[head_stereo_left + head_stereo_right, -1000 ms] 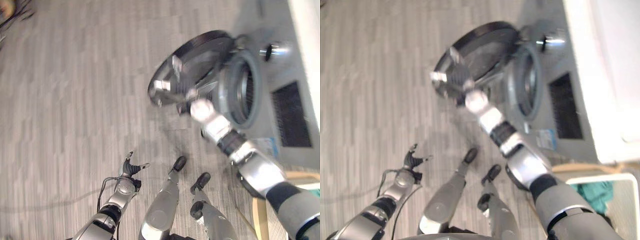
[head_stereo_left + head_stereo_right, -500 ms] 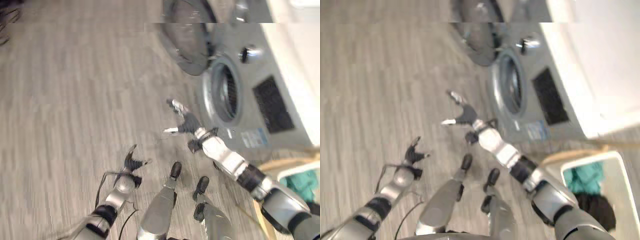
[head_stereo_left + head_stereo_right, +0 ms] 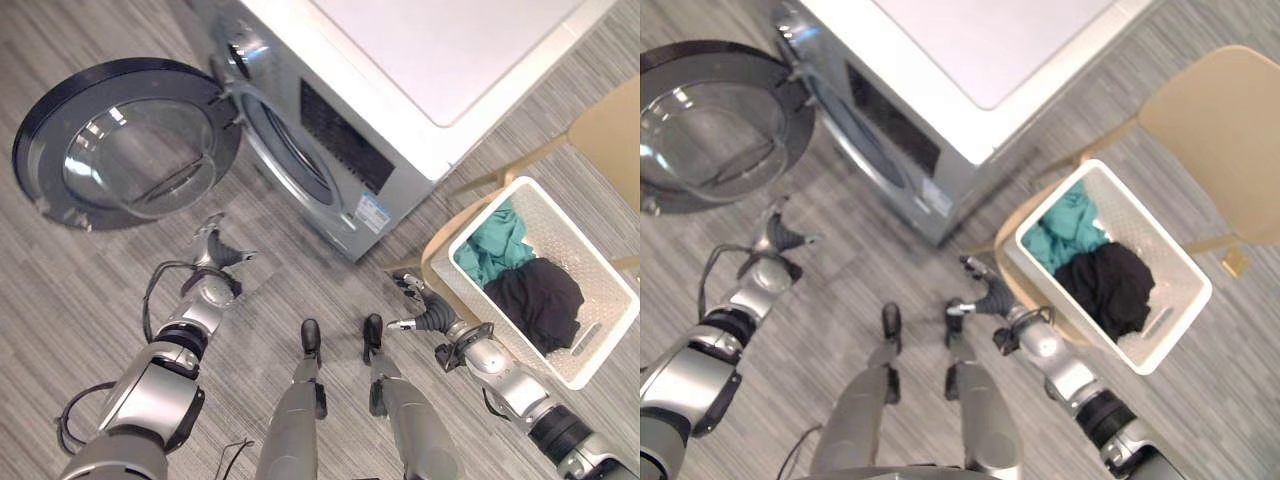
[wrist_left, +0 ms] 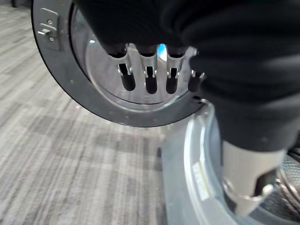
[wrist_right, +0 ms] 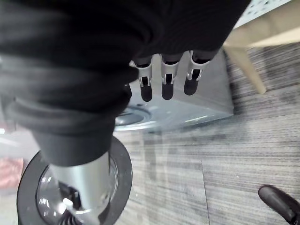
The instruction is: Grab the laundry basket,head to the washer,open it,put in the laundry and shut it.
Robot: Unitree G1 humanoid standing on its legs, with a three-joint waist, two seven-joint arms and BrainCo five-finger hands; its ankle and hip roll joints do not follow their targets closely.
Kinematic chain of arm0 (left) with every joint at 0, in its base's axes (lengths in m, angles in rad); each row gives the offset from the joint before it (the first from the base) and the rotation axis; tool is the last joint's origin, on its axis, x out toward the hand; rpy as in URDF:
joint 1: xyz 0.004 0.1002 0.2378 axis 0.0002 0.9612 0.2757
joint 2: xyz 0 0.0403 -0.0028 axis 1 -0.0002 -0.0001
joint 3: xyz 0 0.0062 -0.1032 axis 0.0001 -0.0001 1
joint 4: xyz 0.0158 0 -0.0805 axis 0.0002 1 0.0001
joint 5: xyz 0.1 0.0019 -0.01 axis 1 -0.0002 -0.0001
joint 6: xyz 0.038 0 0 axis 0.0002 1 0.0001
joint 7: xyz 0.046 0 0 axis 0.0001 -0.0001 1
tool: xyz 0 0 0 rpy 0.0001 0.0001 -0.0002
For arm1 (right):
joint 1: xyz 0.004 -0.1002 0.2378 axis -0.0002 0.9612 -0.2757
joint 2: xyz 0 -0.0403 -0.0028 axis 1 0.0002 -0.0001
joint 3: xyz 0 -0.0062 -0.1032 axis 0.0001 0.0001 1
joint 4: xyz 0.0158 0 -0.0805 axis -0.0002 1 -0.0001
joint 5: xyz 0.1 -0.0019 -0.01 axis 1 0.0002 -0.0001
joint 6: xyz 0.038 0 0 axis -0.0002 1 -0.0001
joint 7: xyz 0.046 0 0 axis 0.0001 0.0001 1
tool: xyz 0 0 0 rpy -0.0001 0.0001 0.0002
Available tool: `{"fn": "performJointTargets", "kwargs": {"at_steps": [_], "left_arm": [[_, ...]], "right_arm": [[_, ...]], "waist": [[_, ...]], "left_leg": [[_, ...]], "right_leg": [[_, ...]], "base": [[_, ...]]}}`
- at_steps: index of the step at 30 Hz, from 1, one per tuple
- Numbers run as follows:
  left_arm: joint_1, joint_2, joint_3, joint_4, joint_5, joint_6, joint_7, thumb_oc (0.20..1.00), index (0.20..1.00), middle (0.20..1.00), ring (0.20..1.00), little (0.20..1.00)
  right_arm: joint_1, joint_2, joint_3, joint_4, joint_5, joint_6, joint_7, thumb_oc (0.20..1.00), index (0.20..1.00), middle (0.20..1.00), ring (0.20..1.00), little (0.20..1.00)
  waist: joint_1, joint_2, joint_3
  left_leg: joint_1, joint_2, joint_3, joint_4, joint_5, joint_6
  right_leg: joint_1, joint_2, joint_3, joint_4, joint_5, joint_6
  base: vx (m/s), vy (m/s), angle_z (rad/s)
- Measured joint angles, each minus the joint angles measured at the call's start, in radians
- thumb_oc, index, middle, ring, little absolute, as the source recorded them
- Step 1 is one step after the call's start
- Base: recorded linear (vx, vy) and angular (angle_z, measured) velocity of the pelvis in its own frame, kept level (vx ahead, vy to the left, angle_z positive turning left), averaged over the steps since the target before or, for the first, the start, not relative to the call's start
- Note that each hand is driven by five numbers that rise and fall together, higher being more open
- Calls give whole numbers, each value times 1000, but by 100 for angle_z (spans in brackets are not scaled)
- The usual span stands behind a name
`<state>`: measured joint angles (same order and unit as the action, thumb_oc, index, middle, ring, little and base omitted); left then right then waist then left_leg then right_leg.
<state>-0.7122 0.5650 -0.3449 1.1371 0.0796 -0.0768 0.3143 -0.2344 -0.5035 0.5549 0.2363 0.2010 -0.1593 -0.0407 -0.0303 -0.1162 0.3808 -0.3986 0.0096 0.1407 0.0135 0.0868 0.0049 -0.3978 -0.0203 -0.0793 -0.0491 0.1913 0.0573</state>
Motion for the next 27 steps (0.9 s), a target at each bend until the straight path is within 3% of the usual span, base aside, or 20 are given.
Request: {"fn": "performJointTargets", "kwargs": {"at_steps": [3, 7, 10, 20, 24, 27], "left_arm": [[18, 13, 28, 24, -3, -2, -1, 1000, 1000, 1000, 1000, 1000], [28, 98, 119, 50, -40, -3, 1, 1000, 1000, 1000, 1000, 1000], [33, 118, 112, 27, -67, -10, -11, 1000, 1000, 1000, 1000, 1000], [8, 352, 158, 6, -76, -1, 52, 1000, 1000, 1000, 1000, 1000], [27, 355, 161, -41, -76, -2, 70, 1000, 1000, 1000, 1000, 1000], [172, 259, 245, -184, -79, -19, 71, 1000, 1000, 1000, 1000, 1000]], "right_arm": [[0, -8, -1, -4, 0, 0, 0, 1000, 1000, 1000, 1000, 1000], [5, -33, -69, -79, -1, -35, -10, 1000, 1000, 1000, 1000, 1000], [15, -39, -117, -83, -3, -48, -27, 1000, 1000, 1000, 1000, 1000], [91, -46, -181, -119, -5, -74, -48, 1000, 1000, 1000, 1000, 1000], [87, -44, -187, -131, -8, -77, -48, 1000, 1000, 1000, 1000, 1000], [77, -19, -193, -142, -49, -76, -51, 1000, 1000, 1000, 1000, 1000]], "waist": [[1, -2, 4], [1, -11, 40], [2, -16, 45], [4, -54, 75], [9, -54, 75], [10, -52, 76]], "left_leg": [[0, 2, 12, -7, 0, 1], [15, 13, -1, -9, 1, 0], [16, 14, -19, -19, 0, -2], [-29, 2, -60, -19, 3, -12], [-17, 0, -56, -16, 7, -6], [43, 0, -36, -20, 0, -6]], "right_leg": [[2, 7, 7, -22, 28, -22], [22, 14, 0, -28, 28, -22], [25, 15, -12, -28, 28, -22], [0, 4, -32, -30, 26, -21], [12, 1, -24, -29, 27, -21], [61, -1, -18, -29, 26, -20]], "base": [[17, 30, -17], [6, 25, 3], [1, 26, 17], [20, 11, 12], [37, -2, 1], [78, -17, -18]]}}
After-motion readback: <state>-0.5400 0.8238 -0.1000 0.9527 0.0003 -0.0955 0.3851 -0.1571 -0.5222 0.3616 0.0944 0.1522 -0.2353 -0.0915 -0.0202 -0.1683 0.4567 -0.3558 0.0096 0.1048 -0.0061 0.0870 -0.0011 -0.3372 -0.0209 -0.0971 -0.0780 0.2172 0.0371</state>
